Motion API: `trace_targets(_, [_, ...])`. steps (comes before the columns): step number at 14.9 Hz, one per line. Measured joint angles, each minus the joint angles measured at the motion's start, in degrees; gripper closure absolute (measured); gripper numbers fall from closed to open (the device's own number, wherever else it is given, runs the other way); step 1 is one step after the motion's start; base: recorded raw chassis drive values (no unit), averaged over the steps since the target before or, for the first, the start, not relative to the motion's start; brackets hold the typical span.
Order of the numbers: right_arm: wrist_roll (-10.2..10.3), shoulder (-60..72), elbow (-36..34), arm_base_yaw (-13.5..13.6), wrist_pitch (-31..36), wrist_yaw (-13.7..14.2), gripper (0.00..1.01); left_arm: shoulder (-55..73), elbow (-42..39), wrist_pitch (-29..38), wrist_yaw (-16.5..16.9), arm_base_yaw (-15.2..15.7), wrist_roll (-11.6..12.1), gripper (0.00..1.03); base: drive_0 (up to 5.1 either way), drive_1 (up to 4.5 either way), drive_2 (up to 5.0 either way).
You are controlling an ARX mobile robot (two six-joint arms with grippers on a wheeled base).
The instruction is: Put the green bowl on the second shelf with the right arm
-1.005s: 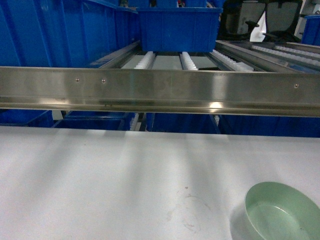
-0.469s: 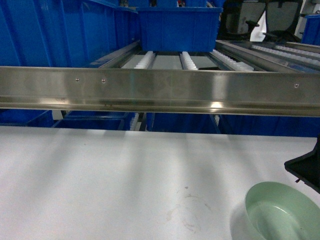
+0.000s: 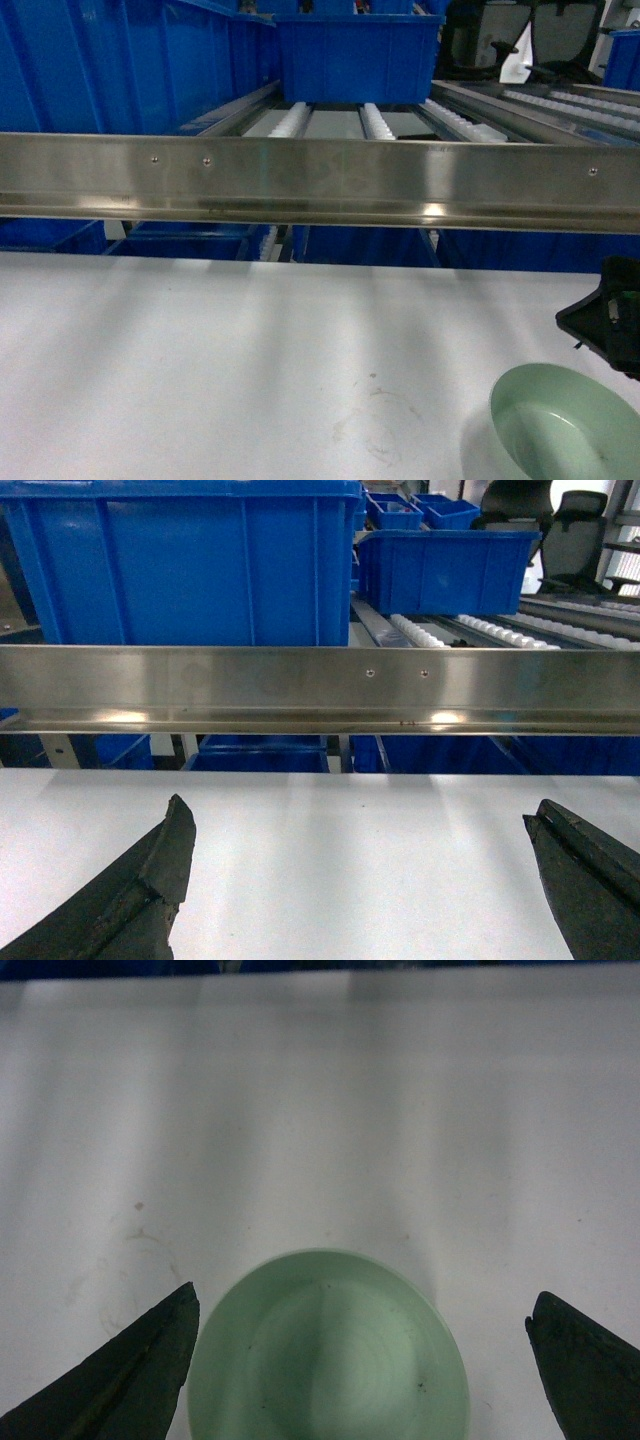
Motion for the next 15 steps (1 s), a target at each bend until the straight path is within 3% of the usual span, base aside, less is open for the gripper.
trace_targets(4, [-0.2,6.7,1.2,0.0,-0.5,0.7,0.03,0.0,0.0,0.0,0.0,0.0,0.0,0.05,0.0,0.0,0.0])
trace_targets(6, [-2.9,15.6,0.1,-2.4,4.0,1.5,0.03,0.0,0.0,0.0,0.0,0.0,0.0,0.05,0.0,0.0,0.0])
trace_targets(7, [-3.5,18.9,-1.7,-1.4,9.2,3.5,0.18,0.0,0.0,0.0,0.0,0.0,0.0,0.05,0.0,0.0,0.0])
trace_targets(8, [-3.8,19.5,-4.4,-0.1,13.9,4.9,0.53,0.0,0.0,0.0,0.0,0.0,0.0,0.05,0.0,0.0,0.0])
trace_targets(9, [-2.9,18.9,-6.3,0.0,17.0,3.1,0.89,0.0,0.0,0.0,0.0,0.0,0.0,0.05,0.0,0.0,0.0])
trace_targets(10, [-2.1,13.5,-11.3,1.1,22.5,1.4,0.99,0.0,0.0,0.0,0.0,0.0,0.0,0.05,0.0,0.0,0.0])
trace_targets(12, [-2.0,1.9,-14.5,3.3,23.3,2.3,0.99,0.0,0.0,0.0,0.0,0.0,0.0,0.05,0.0,0.0,0.0])
trace_targets(15, [-1.3,-20.8,-15.9,6.8,17.0,7.5,0.99,0.0,0.0,0.0,0.0,0.0,0.0,0.05,0.0,0.0,0.0])
